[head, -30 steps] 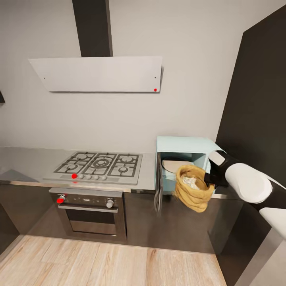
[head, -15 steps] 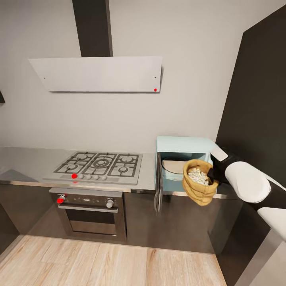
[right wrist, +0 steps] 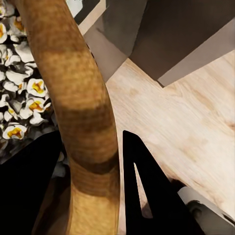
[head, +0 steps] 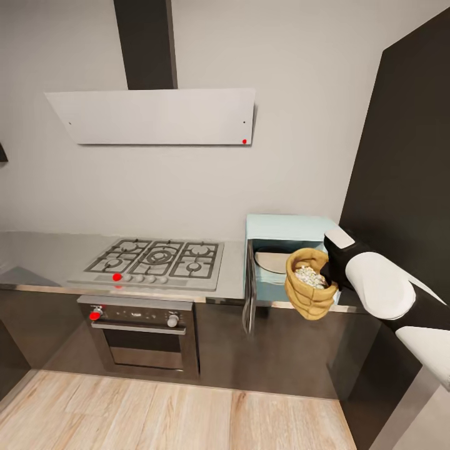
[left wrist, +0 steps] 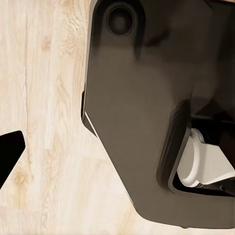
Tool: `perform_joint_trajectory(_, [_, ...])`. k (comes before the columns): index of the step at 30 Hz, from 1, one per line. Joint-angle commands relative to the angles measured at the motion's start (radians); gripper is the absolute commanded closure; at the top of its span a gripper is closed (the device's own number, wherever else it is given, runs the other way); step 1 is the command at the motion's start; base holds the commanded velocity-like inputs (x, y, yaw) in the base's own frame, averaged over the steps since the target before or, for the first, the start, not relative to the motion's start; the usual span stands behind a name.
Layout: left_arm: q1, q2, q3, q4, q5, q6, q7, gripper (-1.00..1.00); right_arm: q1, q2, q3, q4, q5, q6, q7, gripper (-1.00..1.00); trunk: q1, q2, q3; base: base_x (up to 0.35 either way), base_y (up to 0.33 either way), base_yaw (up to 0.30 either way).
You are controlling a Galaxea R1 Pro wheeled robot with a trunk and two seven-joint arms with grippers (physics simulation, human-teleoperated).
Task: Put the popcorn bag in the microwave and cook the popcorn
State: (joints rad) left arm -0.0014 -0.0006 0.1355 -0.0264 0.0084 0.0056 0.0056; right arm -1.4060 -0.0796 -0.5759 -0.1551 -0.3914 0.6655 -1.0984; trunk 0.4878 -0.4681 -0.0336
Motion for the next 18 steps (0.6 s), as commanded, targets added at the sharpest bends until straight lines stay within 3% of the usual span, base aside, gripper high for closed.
perform_joint_trajectory(1, [0.0, 0.0, 0.006, -0.001, 0.001, 0.001, 0.001, -1.0, -0.001, 0.0, 0.006, -0.001, -0.01, 0.007, -0.006, 1.0, 0.001, -0.002, -0.002, 0.0, 0.0, 0.0])
perform_joint_trajectory(7, [0.0, -0.001, 0.005, -0.001, 0.001, 0.001, 0.001, -1.0, -0.001, 0.004, 0.004, -0.002, -0.012, 0.006, -0.007, 1.0, 0.001, -0.002, -0.002, 0.0, 0.0, 0.0])
perform_joint_trajectory(11, [0.0, -0.001, 0.006, -0.001, 0.001, 0.001, 0.001, -1.0, -0.001, 0.01, -0.052, -0.001, -0.012, 0.008, -0.008, 1.0, 0.001, -0.002, -0.002, 0.0, 0.0, 0.0])
perform_joint_trajectory(18, [0.0, -0.001, 0.006, -0.001, 0.001, -0.001, 0.001, -1.0, -0.001, 0.011, -0.064, -0.002, -0.012, 0.008, -0.011, 1.0, 0.001, -0.002, -0.002, 0.0, 0.104, 0.0])
